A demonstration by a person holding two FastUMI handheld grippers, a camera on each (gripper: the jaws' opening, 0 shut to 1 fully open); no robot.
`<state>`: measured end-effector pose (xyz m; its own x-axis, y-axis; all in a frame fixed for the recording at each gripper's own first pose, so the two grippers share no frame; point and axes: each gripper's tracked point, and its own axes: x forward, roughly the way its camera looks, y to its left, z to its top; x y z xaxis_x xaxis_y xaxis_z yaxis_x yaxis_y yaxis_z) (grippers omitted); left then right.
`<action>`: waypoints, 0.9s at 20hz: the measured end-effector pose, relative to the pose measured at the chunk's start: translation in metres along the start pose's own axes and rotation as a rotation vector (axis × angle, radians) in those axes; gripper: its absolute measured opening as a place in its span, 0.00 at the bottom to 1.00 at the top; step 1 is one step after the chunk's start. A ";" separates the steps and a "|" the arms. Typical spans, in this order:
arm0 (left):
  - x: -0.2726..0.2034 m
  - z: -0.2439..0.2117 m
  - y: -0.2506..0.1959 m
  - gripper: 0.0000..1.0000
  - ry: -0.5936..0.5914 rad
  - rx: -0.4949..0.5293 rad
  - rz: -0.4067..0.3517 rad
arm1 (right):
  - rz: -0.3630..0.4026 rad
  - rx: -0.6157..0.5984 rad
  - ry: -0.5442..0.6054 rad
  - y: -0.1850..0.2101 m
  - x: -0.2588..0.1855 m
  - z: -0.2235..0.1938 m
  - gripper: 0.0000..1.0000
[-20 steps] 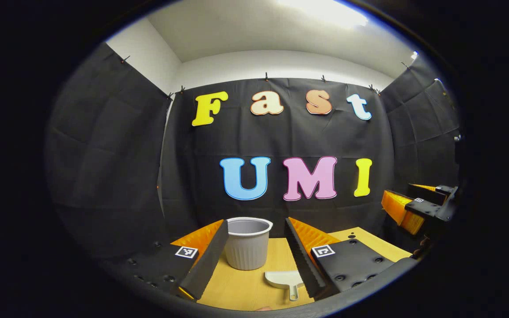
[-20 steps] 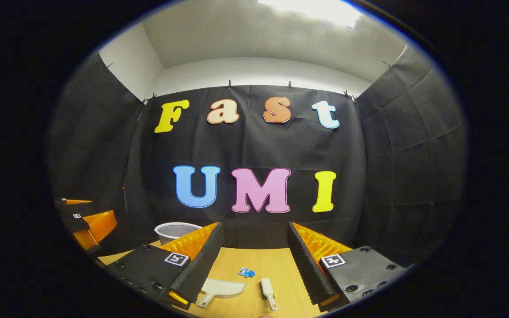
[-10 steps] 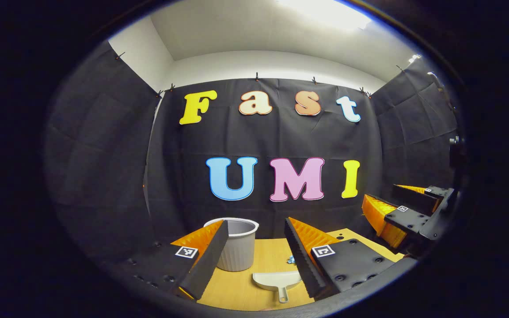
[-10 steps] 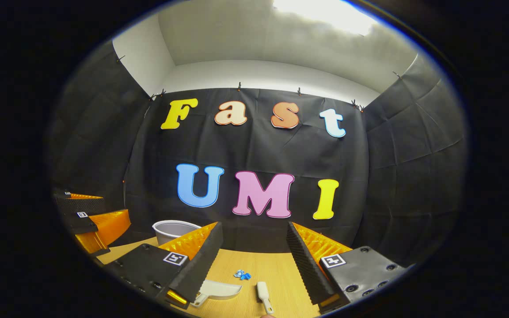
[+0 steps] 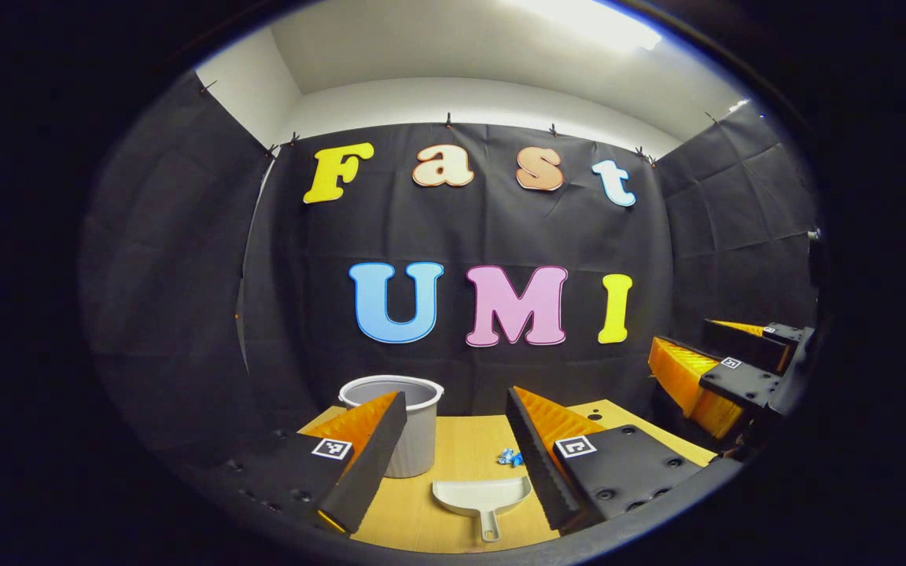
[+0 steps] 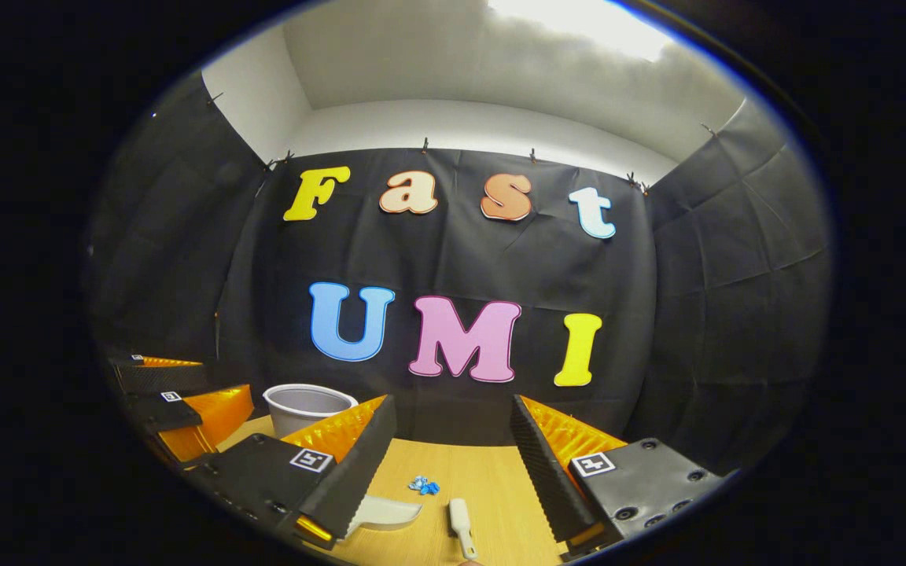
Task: Pick up the small broom and dustpan from the desktop, sweep the trash into the dustpan with the broom, and then empty the trash into the garbage bin.
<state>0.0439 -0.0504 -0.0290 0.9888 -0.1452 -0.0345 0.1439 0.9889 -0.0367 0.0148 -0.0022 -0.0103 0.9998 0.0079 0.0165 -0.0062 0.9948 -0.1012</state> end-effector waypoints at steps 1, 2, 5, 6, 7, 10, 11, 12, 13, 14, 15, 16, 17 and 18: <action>0.003 0.002 0.002 0.76 -0.011 0.005 0.008 | 0.004 -0.008 -0.007 -0.001 0.002 0.001 0.94; 0.006 0.004 0.004 0.76 -0.017 0.014 0.019 | 0.020 -0.016 -0.006 0.000 0.003 -0.001 0.94; 0.007 0.003 0.003 0.76 -0.025 0.031 0.028 | 0.033 -0.033 -0.015 -0.005 0.008 0.002 0.94; 0.007 0.002 0.001 0.76 -0.024 0.030 0.021 | 0.028 -0.027 -0.007 -0.009 0.009 -0.001 0.94; 0.009 -0.005 0.003 0.76 -0.010 0.032 0.024 | 0.034 -0.018 0.006 -0.006 0.012 -0.005 0.94; 0.010 -0.016 0.007 0.76 0.028 0.012 0.039 | 0.053 -0.030 0.041 0.000 0.016 -0.016 0.95; 0.011 -0.019 0.007 0.76 0.034 0.004 0.036 | 0.057 -0.040 0.042 0.002 0.017 -0.018 0.94; 0.011 -0.024 0.008 0.76 0.045 0.004 0.037 | 0.058 -0.049 0.041 0.002 0.017 -0.018 0.94; 0.013 -0.030 0.012 0.76 0.059 0.009 0.039 | 0.058 -0.051 0.041 0.004 0.017 -0.020 0.94; 0.015 -0.033 0.014 0.76 0.068 0.016 0.041 | 0.058 -0.046 0.042 0.005 0.018 -0.021 0.94; 0.017 -0.034 0.016 0.76 0.073 0.022 0.044 | 0.059 -0.038 0.042 0.006 0.019 -0.022 0.94; 0.020 -0.033 0.018 0.76 0.075 0.025 0.045 | 0.059 -0.031 0.045 0.007 0.020 -0.024 0.95; 0.024 -0.034 0.018 0.76 0.076 0.026 0.045 | 0.058 -0.023 0.044 0.007 0.022 -0.025 0.95; 0.028 -0.034 0.018 0.76 0.078 0.027 0.047 | 0.058 -0.017 0.042 0.008 0.024 -0.024 0.94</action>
<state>0.0725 -0.0375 -0.0645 0.9886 -0.0992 -0.1133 0.0991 0.9951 -0.0061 0.0388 0.0037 -0.0346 0.9976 0.0611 -0.0316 -0.0644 0.9910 -0.1175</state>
